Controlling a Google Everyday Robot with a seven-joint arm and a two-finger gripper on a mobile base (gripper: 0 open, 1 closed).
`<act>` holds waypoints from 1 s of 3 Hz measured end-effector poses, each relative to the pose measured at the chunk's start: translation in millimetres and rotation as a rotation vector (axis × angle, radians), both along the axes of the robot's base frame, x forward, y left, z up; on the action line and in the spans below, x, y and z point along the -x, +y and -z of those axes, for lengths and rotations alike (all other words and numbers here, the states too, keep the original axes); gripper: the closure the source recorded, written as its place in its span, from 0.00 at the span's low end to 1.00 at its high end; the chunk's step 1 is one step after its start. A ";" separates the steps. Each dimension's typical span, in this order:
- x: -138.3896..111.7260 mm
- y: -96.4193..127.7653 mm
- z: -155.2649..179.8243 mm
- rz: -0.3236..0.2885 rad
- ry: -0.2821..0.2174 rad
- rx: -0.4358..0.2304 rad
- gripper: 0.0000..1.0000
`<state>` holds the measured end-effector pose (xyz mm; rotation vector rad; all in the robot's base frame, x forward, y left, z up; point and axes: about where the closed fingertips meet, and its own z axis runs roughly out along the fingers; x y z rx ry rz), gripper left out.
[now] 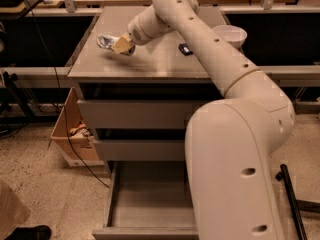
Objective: Place redbull can into bottom drawer
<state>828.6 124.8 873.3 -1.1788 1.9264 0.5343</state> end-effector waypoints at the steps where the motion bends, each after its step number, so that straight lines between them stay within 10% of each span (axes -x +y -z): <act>1: 32.2 -11.1 -25.7 -0.071 -0.062 0.003 1.00; 3: 131.7 -40.3 -33.3 -0.187 -0.089 0.021 1.00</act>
Offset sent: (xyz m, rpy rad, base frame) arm -0.1403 -0.0423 0.0479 -0.0202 -0.1321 0.2253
